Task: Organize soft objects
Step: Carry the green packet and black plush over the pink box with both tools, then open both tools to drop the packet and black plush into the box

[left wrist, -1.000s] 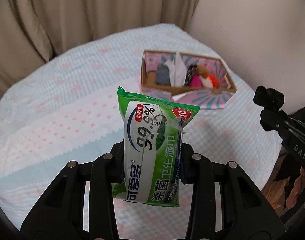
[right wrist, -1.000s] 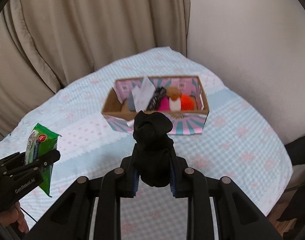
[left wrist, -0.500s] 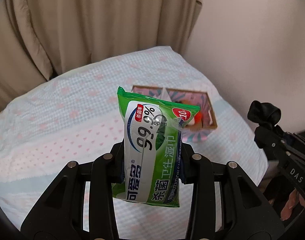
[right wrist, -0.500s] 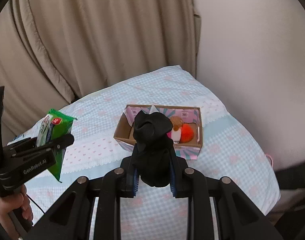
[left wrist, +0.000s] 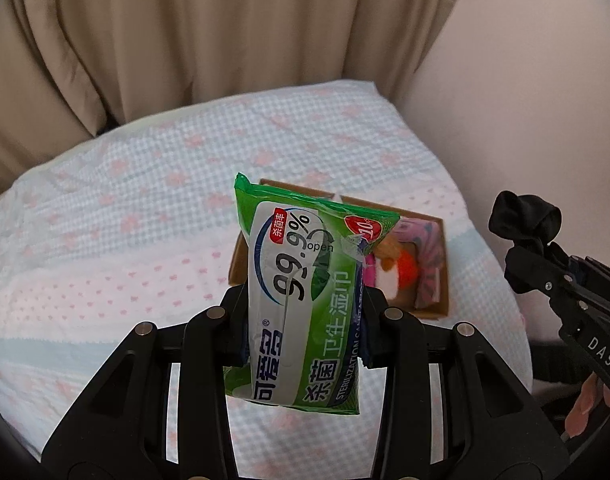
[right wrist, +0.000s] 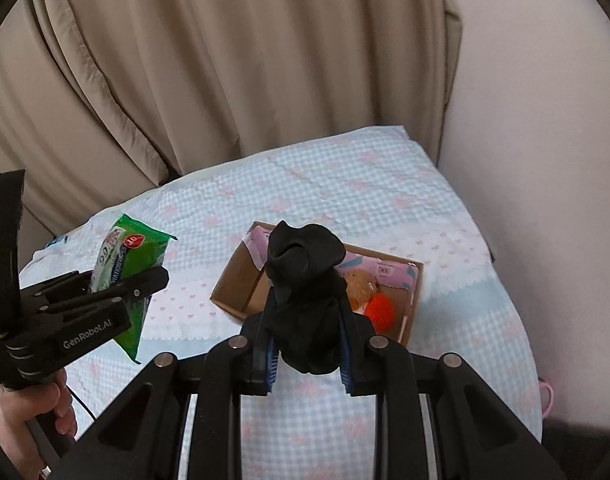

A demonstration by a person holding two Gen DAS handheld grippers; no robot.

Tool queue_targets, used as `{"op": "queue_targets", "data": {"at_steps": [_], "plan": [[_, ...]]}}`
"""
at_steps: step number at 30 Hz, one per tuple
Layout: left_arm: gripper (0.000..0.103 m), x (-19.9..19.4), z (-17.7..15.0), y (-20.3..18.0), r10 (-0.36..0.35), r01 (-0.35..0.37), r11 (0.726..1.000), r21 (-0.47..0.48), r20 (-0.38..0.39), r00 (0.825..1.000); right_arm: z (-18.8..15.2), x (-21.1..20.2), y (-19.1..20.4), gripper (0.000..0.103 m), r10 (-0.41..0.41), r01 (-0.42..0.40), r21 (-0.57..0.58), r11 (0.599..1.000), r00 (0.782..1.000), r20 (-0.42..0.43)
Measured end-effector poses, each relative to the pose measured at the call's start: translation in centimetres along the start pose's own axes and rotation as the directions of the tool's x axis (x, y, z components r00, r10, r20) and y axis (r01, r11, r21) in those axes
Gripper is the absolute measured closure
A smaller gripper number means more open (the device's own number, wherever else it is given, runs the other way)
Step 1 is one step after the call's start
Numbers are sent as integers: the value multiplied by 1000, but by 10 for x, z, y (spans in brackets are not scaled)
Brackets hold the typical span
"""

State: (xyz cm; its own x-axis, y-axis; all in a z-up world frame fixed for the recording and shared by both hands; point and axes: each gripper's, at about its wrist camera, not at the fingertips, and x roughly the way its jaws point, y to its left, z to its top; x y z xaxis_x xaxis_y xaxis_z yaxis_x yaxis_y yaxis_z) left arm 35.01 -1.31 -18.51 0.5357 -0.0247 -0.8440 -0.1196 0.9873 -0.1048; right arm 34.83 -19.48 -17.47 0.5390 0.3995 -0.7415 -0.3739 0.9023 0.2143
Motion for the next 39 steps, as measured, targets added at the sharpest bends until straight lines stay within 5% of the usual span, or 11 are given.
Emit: {"op": "queue_targets", "data": {"at_steps": [13, 23, 24, 25, 26, 27, 28, 30, 39], "plan": [[69, 152, 18, 12, 56, -71, 996, -57, -225, 973, 25, 136, -54, 81, 125, -118, 51, 992, 976, -177], [68, 211, 14, 5, 115, -113, 993, 24, -288, 951, 34, 212, -64, 81, 154, -134, 89, 987, 948, -279], [62, 214, 14, 5, 127, -121, 992, 40, -290, 949, 36, 218, -64, 81, 155, -133, 93, 987, 944, -290], [32, 216, 14, 3, 138, -128, 990, 54, -288, 947, 37, 223, -64, 80, 151, -128, 95, 987, 942, -300], [8, 215, 14, 3, 139, -128, 990, 56, -285, 948, 38, 229, -64, 76, 149, -123, 101, 987, 938, -314], [0, 213, 15, 4, 131, -122, 991, 51, -268, 954, 39, 234, -65, 61, 156, -126, 111, 986, 932, -327], [0, 211, 16, 4, 118, -110, 993, 45, -257, 959, 39, 238, -66, 49, 169, -134, 125, 983, 925, -339], [0, 210, 17, 6, 109, -103, 994, 37, -257, 960, 40, 239, -67, 9, 178, -139, 138, 981, 925, -336], [0, 198, 17, 6, 98, -96, 995, 23, -252, 963, 37, 231, -73, 7, 161, -103, 185, 977, 929, -332]]}}
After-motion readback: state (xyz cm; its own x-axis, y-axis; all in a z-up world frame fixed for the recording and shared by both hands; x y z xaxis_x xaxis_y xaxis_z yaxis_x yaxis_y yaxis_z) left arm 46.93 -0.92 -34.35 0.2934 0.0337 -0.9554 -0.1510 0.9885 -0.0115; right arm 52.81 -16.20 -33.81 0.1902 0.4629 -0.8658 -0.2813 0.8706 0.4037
